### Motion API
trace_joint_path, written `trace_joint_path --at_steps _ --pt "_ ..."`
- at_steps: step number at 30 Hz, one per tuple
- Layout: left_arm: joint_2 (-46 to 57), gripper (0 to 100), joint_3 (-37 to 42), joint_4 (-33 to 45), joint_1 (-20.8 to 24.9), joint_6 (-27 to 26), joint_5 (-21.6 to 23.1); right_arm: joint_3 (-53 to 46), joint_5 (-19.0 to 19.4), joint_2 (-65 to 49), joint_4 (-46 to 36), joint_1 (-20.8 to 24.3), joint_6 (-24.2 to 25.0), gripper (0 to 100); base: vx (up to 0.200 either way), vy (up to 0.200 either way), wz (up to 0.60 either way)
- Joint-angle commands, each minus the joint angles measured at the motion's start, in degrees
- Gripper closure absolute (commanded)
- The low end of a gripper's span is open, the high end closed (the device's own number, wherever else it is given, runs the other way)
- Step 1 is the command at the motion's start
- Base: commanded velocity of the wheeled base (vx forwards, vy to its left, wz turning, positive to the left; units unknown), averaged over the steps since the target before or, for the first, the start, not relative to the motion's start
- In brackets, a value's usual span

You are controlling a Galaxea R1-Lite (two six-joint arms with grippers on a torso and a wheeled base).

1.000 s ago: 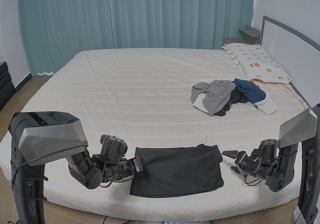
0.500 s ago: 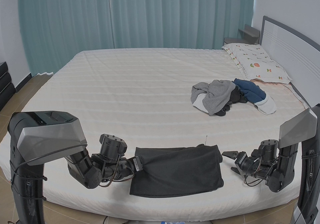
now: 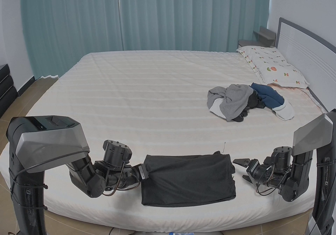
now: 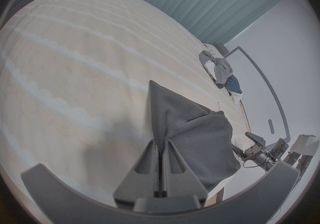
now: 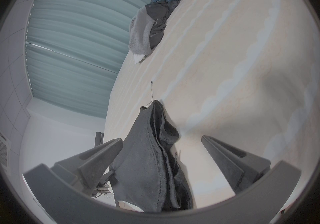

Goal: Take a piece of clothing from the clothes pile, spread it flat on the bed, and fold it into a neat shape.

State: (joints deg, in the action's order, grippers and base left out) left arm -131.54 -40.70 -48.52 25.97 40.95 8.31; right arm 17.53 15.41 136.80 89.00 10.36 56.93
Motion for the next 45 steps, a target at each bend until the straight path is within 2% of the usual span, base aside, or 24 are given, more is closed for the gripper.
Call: trace_joint_path --at_steps 1,45 --pt "0.6 100 0.6 0.3 0.0 -0.2 -0.1 0.1 -0.2 0.4 0.9 0.3 -0.2 0 0.000 0.200 0.00" --pt "0.8 100 1.2 0.6 0.0 -0.3 -0.5 0.0 -0.2 0.1 0.9 0.4 -0.2 0 0.000 0.200 0.00"
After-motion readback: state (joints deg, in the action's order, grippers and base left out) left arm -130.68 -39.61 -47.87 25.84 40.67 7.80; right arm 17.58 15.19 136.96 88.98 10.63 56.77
